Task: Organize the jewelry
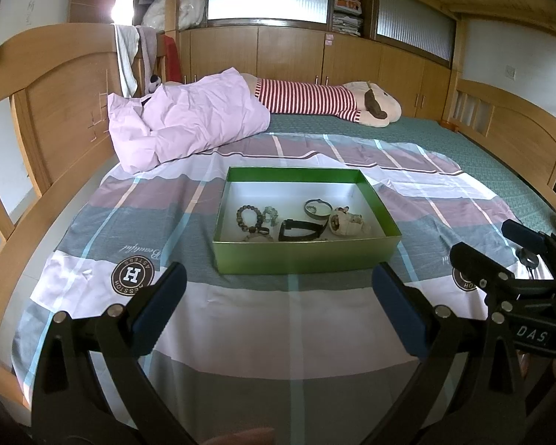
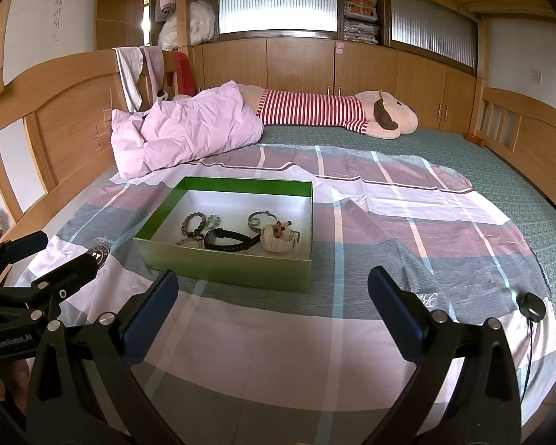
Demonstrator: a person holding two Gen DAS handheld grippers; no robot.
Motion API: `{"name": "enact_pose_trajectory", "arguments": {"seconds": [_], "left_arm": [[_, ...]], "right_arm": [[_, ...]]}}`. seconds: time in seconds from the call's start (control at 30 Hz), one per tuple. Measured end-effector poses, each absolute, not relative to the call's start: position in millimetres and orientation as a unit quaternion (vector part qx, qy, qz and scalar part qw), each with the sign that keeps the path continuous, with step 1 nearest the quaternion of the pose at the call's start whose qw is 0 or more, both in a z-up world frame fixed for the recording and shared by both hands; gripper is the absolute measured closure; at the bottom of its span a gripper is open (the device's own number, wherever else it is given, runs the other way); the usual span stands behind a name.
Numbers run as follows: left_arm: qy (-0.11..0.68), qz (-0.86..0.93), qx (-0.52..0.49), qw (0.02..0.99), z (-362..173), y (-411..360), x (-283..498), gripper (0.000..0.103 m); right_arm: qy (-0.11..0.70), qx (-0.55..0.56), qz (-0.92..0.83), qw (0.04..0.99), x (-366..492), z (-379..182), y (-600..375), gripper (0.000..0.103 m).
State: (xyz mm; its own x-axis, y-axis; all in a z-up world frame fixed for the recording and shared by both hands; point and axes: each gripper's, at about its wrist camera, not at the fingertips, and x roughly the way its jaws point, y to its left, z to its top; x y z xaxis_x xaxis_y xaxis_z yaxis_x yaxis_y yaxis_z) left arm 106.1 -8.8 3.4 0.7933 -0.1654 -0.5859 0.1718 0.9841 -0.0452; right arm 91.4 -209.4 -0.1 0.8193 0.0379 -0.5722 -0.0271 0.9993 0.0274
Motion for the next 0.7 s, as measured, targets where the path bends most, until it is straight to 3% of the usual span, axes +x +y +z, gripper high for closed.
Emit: {"name": "enact_pose_trajectory", "arguments": {"seconds": [0.7], "left_arm": [[0.309,-0.090,0.005,0.947,4.1,-8.3,105.5,0.004]], "right_arm": [[0.300,0.009,0.016,0.954,91.1,-0.1,-208.6,0.003]]}}
